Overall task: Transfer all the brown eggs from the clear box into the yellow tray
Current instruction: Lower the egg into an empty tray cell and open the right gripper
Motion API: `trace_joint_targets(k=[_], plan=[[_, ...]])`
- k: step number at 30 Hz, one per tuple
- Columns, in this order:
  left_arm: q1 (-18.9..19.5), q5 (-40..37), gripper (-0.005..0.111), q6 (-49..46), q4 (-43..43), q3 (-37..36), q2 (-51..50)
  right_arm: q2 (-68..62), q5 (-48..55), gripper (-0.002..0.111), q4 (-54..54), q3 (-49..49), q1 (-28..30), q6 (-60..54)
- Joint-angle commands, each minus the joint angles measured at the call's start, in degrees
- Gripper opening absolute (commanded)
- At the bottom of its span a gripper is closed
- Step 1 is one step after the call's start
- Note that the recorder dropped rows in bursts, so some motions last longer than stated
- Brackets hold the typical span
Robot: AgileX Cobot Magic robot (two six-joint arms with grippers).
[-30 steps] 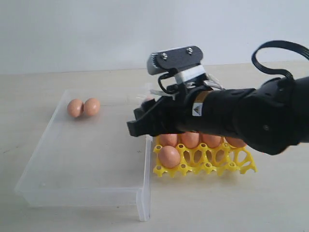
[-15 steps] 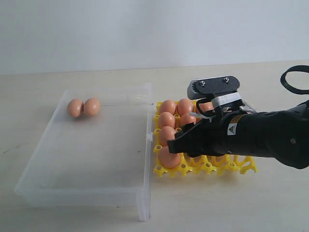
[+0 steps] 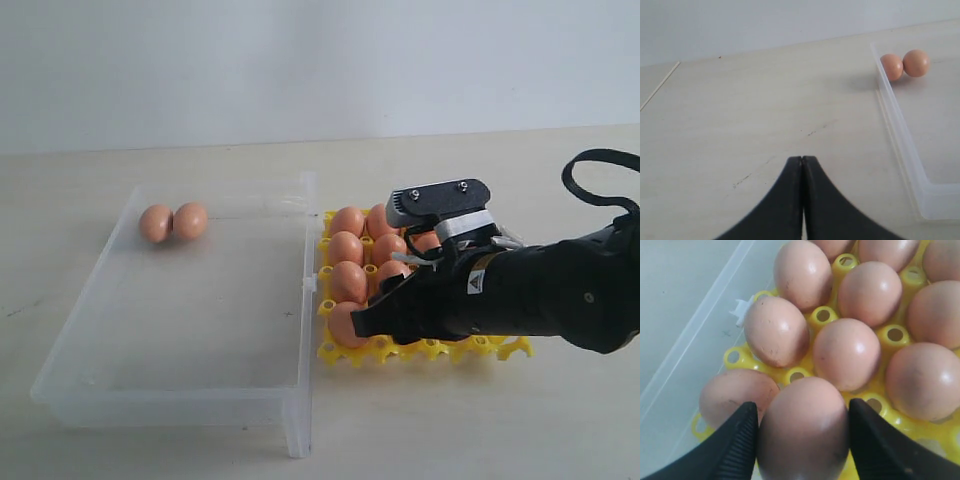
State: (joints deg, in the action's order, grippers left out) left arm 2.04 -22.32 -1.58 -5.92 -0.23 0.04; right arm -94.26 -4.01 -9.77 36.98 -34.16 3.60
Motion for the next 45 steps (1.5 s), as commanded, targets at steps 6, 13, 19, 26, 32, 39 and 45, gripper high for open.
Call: trace_joint_targets(k=[6, 13, 19, 26, 32, 39, 45], plan=[[-0.3, 0.5, 0.000, 0.3, 0.1, 0.2, 0.0, -0.4, -2.6, 0.000, -0.2, 0.0, 0.3, -1.0], [-0.3, 0.5, 0.000, 0.3, 0.1, 0.2, 0.0, -0.6, -2.8, 0.000, -0.2, 0.0, 0.3, -2.5], [-0.3, 0.5, 0.000, 0.3, 0.1, 0.2, 0.0, -0.6, -3.2, 0.017, -0.2, 0.0, 0.3, -4.0], [-0.3, 0.5, 0.000, 0.3, 0.1, 0.2, 0.0, -0.6, -3.2, 0.052, -0.7, 0.0, 0.3, -4.0], [-0.3, 0.5, 0.000, 0.3, 0.1, 0.2, 0.0, -0.6, -3.2, 0.058, -0.7, 0.0, 0.3, -4.0], [-0.3, 0.5, 0.000, 0.3, 0.1, 0.2, 0.0, -0.2, -3.2, 0.058, -0.7, 0.0, 0.3, -4.0], [-0.3, 0.5, 0.000, 0.3, 0.1, 0.2, 0.0, 1.5, -1.6, 0.054, -2.2, 3.6, 0.2, -3.6]])
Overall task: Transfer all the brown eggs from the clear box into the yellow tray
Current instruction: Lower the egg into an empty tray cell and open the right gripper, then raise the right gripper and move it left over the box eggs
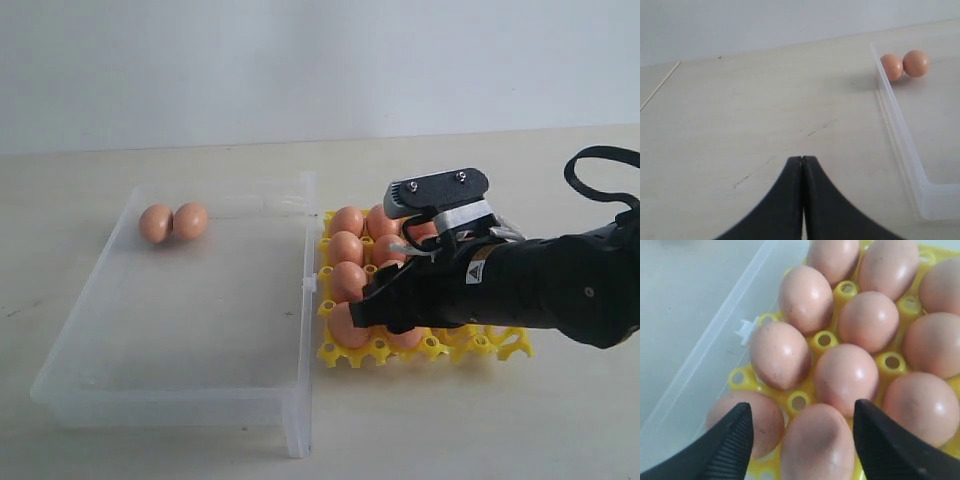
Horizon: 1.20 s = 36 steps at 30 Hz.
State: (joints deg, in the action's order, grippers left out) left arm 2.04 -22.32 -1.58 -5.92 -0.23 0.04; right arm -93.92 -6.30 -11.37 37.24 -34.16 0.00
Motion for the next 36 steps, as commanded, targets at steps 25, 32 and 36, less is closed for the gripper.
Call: trace_joint_targets(k=[25, 32, 36], plan=[[-0.3, 0.5, 0.000, 0.3, 0.1, 0.2, 0.0, -33.5, 15.1, 0.057, -7.5, 57.5, -7.2, 10.6], [-0.3, 0.5, 0.000, 0.3, 0.1, 0.2, 0.0, -48.0, 29.0, 0.057, -20.0, 79.4, -7.0, 10.8], [-0.3, 0.5, 0.000, 0.3, 0.1, 0.2, 0.0, -52.0, 31.2, 0.057, -20.0, 86.4, -7.0, 15.5]])
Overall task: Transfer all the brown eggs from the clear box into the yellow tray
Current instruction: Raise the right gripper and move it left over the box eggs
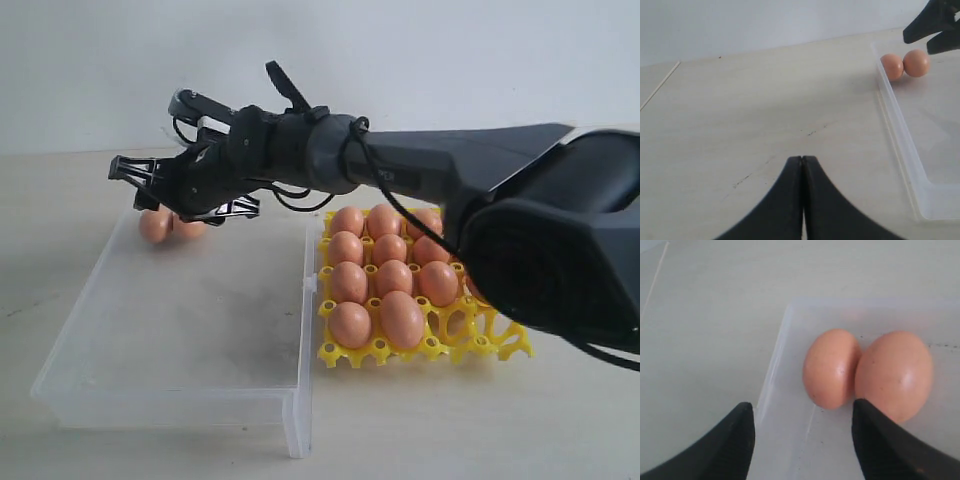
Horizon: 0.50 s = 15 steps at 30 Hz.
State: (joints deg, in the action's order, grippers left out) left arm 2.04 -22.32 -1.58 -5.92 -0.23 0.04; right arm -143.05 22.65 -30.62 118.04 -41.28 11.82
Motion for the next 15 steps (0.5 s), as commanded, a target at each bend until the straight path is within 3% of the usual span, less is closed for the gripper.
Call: trace_joint_targets(k=[1, 10, 15], plan=[[-0.3, 0.5, 0.000, 0.3, 0.1, 0.2, 0.0, -3.1, 2.1, 0.057, -0.6, 6.0, 0.1, 4.1], [-0.3, 0.5, 0.000, 0.3, 0.1, 0.2, 0.0, -2.5, 3.9, 0.057, 5.6, 6.1, 0.6, 6.2], [-0.3, 0.5, 0.000, 0.3, 0.1, 0.2, 0.0, -1.0, 6.3, 0.056, 14.5, 6.3, 1.1, 6.2]])
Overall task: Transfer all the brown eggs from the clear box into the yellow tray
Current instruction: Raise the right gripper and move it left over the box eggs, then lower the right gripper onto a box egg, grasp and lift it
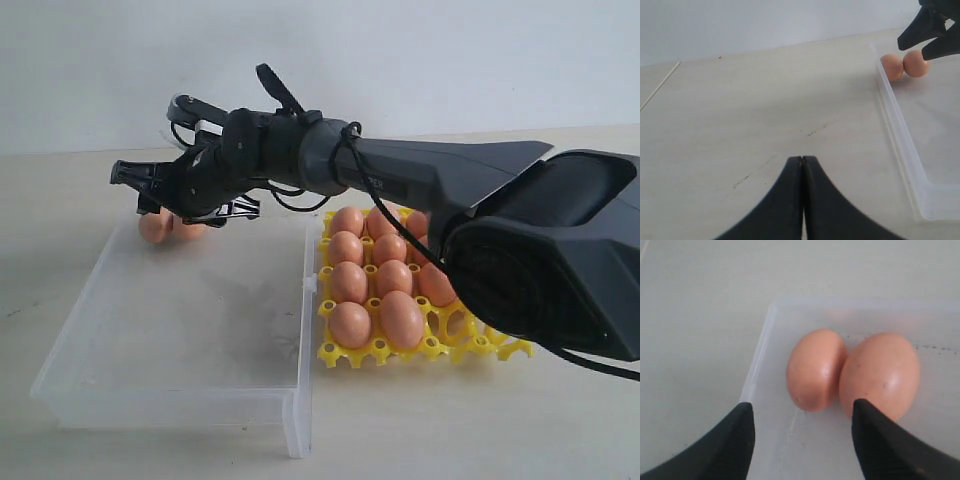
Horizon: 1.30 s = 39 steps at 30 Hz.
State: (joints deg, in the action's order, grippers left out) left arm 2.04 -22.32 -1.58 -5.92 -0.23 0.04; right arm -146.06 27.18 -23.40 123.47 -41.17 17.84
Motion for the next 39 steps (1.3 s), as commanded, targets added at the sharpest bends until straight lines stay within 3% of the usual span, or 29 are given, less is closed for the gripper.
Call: trace_joint_targets(k=[1, 14, 32, 35, 39], plan=[[-0.3, 0.5, 0.000, 0.3, 0.1, 0.2, 0.0, 2.1, 1.7, 0.056, 7.8, 0.9, 1.2, 0.2], [-0.3, 0.5, 0.000, 0.3, 0.1, 0.2, 0.0, -1.6, -4.9, 0.055, 2.8, 0.9, 3.6, 2.3], [-0.3, 0.5, 0.000, 0.3, 0.1, 0.2, 0.0, -6.2, -12.5, 0.055, -0.5, 0.9, 1.1, 3.2], [-0.3, 0.5, 0.000, 0.3, 0.1, 0.2, 0.0, -7.1, -11.7, 0.047, -1.7, 0.9, 0.4, 3.2], [-0.3, 0.5, 0.000, 0.3, 0.1, 0.2, 0.0, -7.4, -8.9, 0.007, -1.5, 0.9, 0.1, 3.0]])
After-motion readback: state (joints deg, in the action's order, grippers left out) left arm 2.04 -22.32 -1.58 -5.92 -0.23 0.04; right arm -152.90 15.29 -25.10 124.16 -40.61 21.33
